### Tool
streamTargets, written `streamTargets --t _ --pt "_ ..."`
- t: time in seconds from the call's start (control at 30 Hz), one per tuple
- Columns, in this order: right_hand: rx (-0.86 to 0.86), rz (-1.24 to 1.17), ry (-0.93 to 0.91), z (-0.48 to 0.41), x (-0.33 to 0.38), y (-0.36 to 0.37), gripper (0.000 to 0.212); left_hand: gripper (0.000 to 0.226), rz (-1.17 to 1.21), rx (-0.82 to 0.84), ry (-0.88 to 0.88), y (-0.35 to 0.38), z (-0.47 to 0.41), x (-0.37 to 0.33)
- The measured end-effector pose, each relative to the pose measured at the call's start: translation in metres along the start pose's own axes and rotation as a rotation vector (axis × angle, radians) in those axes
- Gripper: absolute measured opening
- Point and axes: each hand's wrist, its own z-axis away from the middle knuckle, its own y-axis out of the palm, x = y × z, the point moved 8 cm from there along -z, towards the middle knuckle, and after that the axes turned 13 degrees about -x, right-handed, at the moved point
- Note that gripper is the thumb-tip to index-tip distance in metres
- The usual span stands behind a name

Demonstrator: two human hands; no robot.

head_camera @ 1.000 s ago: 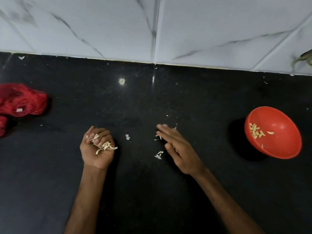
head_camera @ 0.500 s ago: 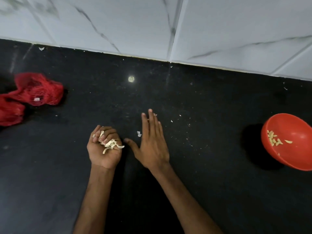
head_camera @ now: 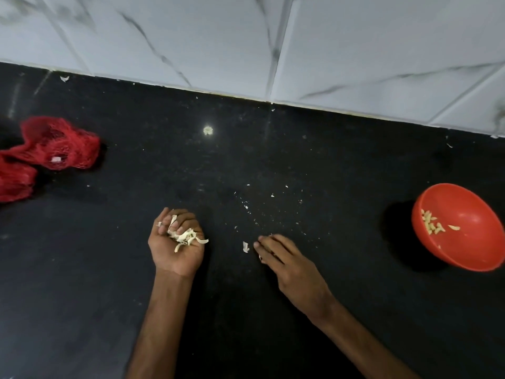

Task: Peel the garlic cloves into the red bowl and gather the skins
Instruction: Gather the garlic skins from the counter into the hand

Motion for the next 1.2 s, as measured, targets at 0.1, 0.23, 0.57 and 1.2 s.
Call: streamTargets --t 0.1,0.23,0.57,1.2 --pt "-0.036 -0.013 0.020 -0.002 -0.004 -0.017 0.033 0.038 -0.017 -0.047 0.056 -0.002 0.002 0.005" --pt "-0.104 -0.139 0.131 -0.023 -0.009 -0.026 0.027 0.035 -0.076 -0.184 0.180 -0.001 0.004 0.013" --pt "-0.292 -0.510 0.359 -0.095 0.048 -0.038 0.015 0.051 -0.245 -0.206 0.172 -0.004 -0.005 0.048" --pt "-0.536 -0.380 0.691 -0.008 -0.027 -0.065 0.021 0.047 -0.046 -0.237 0.239 0.022 0.020 0.028"
